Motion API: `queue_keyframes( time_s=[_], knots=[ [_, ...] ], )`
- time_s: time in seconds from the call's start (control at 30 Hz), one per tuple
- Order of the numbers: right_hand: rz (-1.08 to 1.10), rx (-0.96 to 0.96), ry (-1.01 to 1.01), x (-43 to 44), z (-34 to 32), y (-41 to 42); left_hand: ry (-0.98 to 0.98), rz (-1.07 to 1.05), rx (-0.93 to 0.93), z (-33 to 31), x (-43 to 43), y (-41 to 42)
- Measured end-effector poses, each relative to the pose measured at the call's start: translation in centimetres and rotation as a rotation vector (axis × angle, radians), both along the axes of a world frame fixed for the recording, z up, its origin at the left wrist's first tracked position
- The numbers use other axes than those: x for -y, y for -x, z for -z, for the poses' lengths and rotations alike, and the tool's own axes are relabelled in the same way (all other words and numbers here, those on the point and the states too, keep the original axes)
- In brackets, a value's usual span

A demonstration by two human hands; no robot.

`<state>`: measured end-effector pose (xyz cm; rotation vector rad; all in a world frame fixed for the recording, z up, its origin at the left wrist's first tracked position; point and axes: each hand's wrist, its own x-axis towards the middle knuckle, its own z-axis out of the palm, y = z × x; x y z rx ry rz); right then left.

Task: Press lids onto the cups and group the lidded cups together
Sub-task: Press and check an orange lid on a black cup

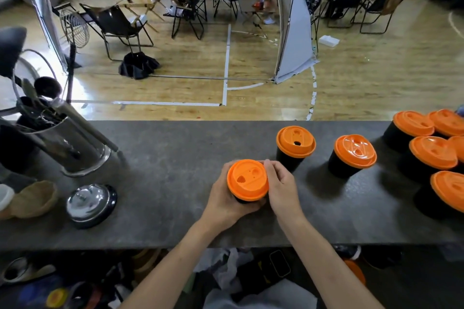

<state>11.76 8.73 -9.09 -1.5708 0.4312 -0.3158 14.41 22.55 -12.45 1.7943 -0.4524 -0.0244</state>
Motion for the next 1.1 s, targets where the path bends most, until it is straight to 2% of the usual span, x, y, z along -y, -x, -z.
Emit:
queue_keyframes(
  time_s=[0.13, 0.27, 0.4, 0.6, 0.73, 0.87, 0.97, 1.1],
  knots=[
    [0.041, -0.008, 0.038, -0.6, -0.1, 0.4, -0.002, -0.136, -0.008, -0.7, 0.3, 0.6],
    [0.019, -0.041, -0.018, -0.6, -0.3, 0.1, -0.008, -0.06, -0.065, -0.5, -0.4, -0.1],
    [-0.063, -0.036, -0.196, 0.0, -0.5, 0.1, -0.012, 0.005, -0.056, -0.4, -0.7, -0.2],
    [-0.035, 0.004, 0.013, -0.2, -0.4, 0.6, 0.029, -0.056, -0.007, -0.7, 0.1, 0.5],
    [-0.013, -0.014, -0.078, -0.5, -0.4, 0.6, -0.014, -0.049, -0.058, -0.6, -0.4, 0.0],
    [-0.035, -0.023, -0.129, 0.2, -0.8, 0.2, -0.034, 0.054, -0.1, -0.5, -0.8, -0.4],
    [-0.074, 0.006, -0.06, 0.7, -0.8, 0.5, -0.02, 0.064, -0.09, -0.7, -0.5, -0.1],
    [-0.08, 0.111, 0.083, 0.3, -0.7, 1.2, 0.005, -0.043, -0.048, -0.8, 0.1, 0.5]
  ],
)
